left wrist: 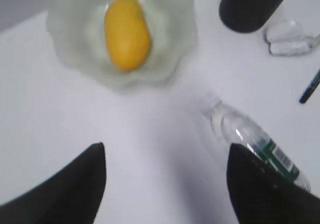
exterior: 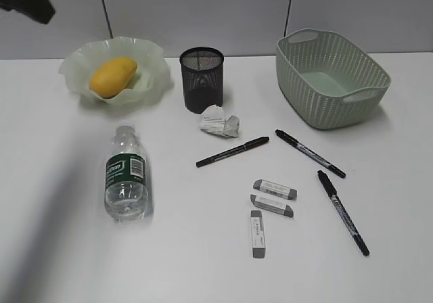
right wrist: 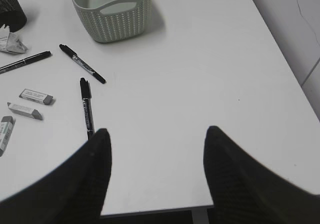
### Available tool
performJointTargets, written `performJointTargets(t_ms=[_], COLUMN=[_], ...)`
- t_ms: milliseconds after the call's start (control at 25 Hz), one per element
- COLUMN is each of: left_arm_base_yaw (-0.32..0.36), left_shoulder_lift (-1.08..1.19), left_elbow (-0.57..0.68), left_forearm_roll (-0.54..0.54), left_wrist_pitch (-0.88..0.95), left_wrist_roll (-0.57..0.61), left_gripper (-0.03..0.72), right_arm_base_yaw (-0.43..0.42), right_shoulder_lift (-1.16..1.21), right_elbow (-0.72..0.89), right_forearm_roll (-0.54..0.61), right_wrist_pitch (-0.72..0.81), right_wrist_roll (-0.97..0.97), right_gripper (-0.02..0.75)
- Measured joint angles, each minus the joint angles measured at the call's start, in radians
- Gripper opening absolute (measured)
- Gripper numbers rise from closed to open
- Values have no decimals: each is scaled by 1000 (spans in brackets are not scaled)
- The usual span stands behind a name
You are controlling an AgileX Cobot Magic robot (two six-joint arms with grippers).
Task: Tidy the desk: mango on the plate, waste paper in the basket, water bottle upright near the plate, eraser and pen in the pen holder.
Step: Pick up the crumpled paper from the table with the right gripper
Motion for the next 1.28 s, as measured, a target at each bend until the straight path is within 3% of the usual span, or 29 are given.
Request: performJointTargets(t_ms=[120, 360, 640, 1000, 1280], left_arm_base_yaw=[61, 171, 290, 297, 297], left_shoulder_lift=[-39, -178, -419, -757, -1000], left_elbow=[0, 42, 281, 672, 863], left_forearm_roll=[30, 37, 57, 48, 48], left_wrist_pitch=[118, 143, 144, 134, 104], left_wrist_roll=[-80, -145, -167, -167, -167], left_gripper=[567, 565, 559, 551, 547], right_arm_base_yaw=[0, 0, 0, 0, 0], right_shoulder_lift=[0, 0, 0, 0, 0], right_elbow=[0, 0, 0, 0, 0], right_forearm_roll=[0, 0, 0, 0, 0], right_wrist_pitch=[0, 0, 0, 0, 0], right_wrist_roll=[0, 0, 0, 0, 0], right_gripper=[467, 467, 467, 467, 466])
